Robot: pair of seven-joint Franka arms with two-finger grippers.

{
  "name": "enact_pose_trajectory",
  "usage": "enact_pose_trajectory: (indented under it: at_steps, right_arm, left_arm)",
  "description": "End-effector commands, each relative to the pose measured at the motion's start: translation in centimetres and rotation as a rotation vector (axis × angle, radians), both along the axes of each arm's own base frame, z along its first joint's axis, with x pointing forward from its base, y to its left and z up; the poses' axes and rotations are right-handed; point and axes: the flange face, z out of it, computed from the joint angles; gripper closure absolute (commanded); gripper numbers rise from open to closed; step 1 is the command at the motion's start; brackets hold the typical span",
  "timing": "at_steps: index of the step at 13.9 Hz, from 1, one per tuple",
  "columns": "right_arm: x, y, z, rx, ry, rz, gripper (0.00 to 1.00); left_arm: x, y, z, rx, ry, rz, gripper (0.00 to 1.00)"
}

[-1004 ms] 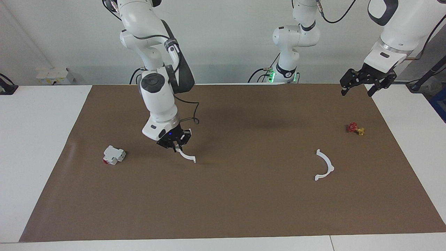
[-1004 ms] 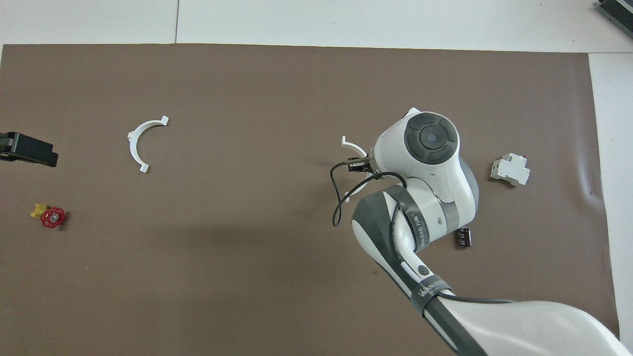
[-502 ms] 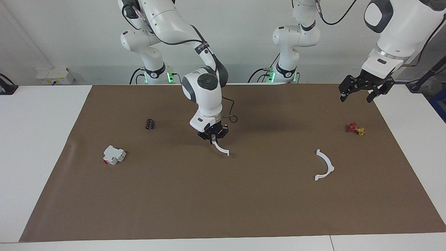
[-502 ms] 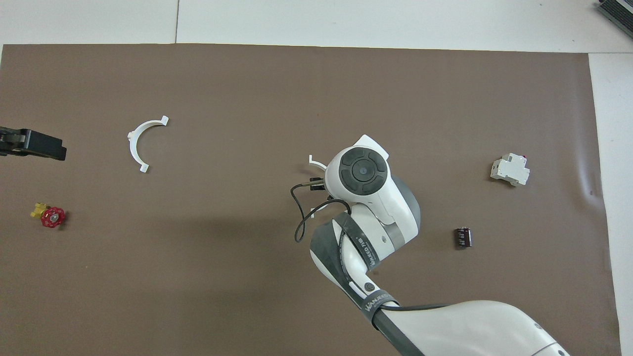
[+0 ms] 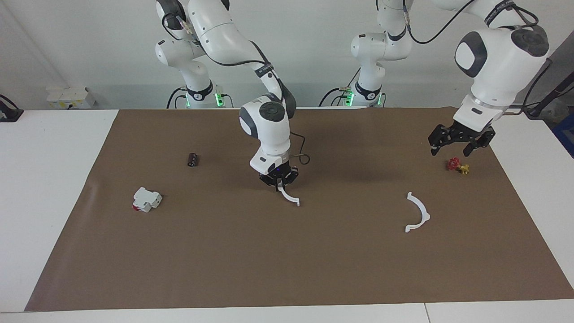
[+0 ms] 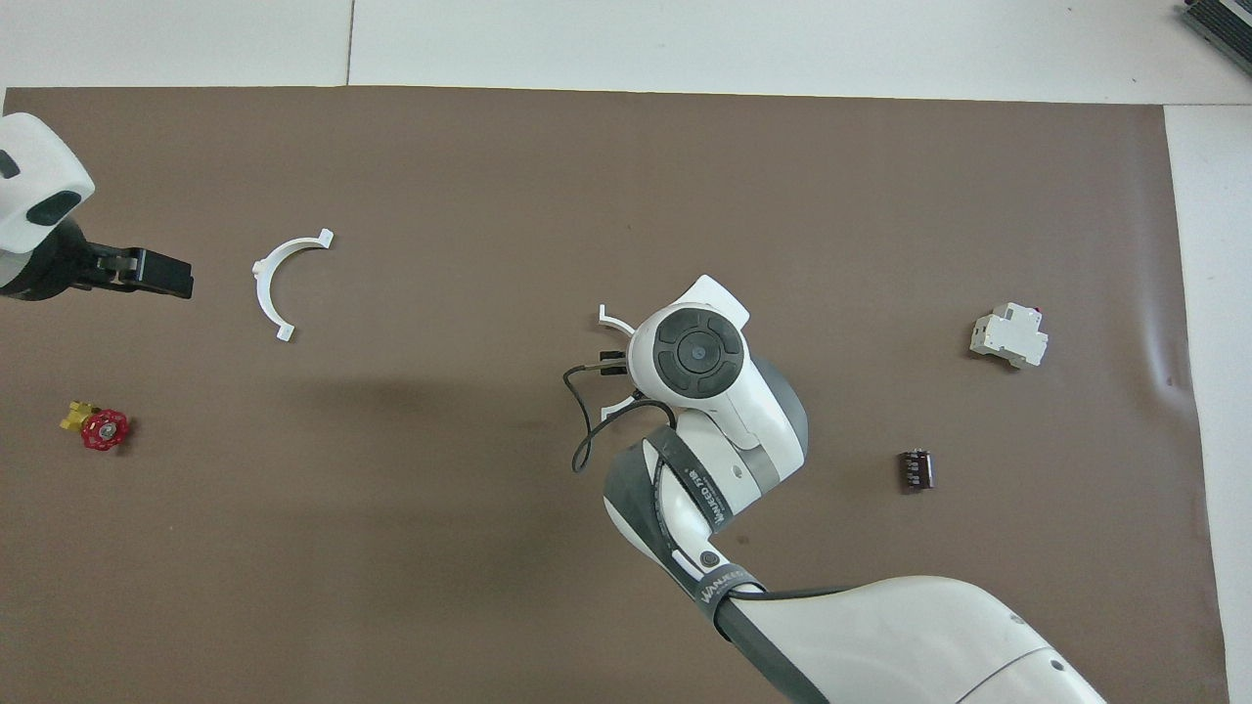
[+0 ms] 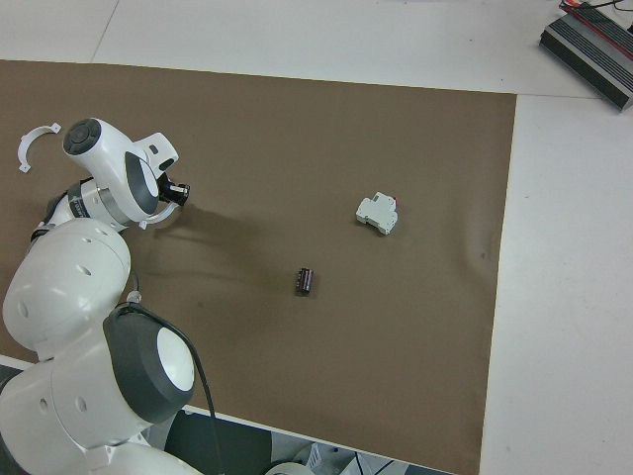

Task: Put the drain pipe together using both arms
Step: 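Place the clamp half with the right gripper while the left gripper grasps the other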

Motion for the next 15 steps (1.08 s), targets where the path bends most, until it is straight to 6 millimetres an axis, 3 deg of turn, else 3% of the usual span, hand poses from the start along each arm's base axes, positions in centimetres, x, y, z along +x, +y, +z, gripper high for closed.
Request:
enact_pose_trajectory:
  at_steps: [1,6,11,14,15]
  right_arm:
    - [-0.2,0.2,-0.2,-0.014,-0.027,0.008,1.0]
    - [-0.2,0.0,-1.1,-0.02,-0.026,0.005,1.0]
    - [-0.3,0.5,-1.8,-0.013,-0.03,-0.012,1.0]
    - [-0.4,0.6,-1.9,-0.014,-0.028,-0.01,1.0]
    - [-0.5,0.6,-1.8,-0.014,-0.028,-0.009,0.89]
  left_arm:
    - [1.5,0.2,-3.5,-0.014,-0.009,-0.006,0.0]
    - [1.5,0.2,-9.2,-0.02,-0.06,0.0,0.0]
    - [3.4,-0.3,-13.5,-0.05,-0.075,0.019,0.0]
    - [5.8,-0.2,-16.4,-0.039,-0.088,0.021,0.01]
    - [6.3,0.1,-17.3,-0.034,-0.086,0.018,0.01]
